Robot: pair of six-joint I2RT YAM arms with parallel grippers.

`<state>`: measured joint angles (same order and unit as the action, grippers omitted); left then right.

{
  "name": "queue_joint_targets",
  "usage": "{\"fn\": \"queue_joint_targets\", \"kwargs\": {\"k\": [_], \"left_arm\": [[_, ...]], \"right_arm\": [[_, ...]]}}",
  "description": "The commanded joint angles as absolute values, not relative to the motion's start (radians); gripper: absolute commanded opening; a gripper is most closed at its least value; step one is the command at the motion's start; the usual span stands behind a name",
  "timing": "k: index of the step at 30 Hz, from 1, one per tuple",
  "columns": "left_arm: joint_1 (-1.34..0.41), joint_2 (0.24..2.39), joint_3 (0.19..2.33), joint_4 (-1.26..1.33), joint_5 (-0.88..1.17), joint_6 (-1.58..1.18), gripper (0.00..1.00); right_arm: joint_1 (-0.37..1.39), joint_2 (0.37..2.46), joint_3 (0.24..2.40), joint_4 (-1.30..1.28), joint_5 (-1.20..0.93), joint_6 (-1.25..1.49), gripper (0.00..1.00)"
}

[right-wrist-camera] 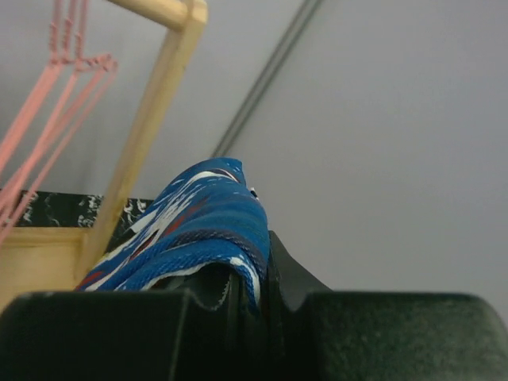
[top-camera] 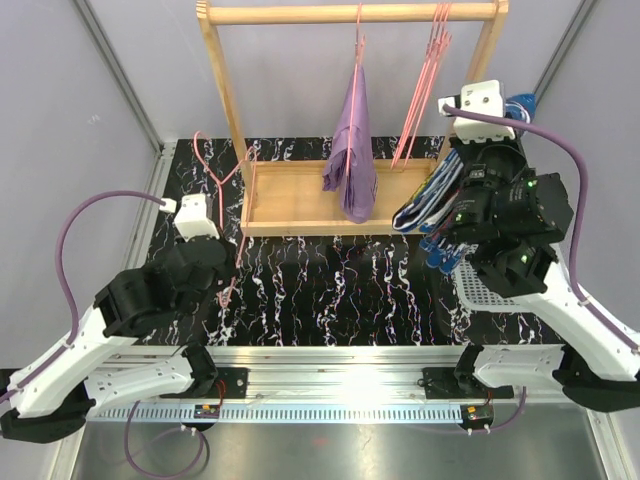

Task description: Remove the trousers from the hanger

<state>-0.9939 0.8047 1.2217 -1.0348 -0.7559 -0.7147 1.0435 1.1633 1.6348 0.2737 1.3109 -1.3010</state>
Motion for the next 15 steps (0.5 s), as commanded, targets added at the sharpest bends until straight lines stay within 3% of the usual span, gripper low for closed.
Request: {"fn": "queue_joint_targets", "kwargs": {"k": [1,4,15], "left_arm": [[-0.989,0.805,1.21,-0.968,-0.767,-0.712,0.0],[-0.989,0.807,1.209,-0.963,-0.761,-0.709,0.0],[-0.989,0.799,1.204,-0.95,-0.732,-0.689,0.0]], "right_arm": [[0.908,1.098,1.567,0.102,1.272,-1.097,0.0],[0.754,1.088,1.51,-0.096,1.259,-0.882,0.0],[0.359,0.943,1.218,-0.089,1.275,-0.652,0.0]]}}
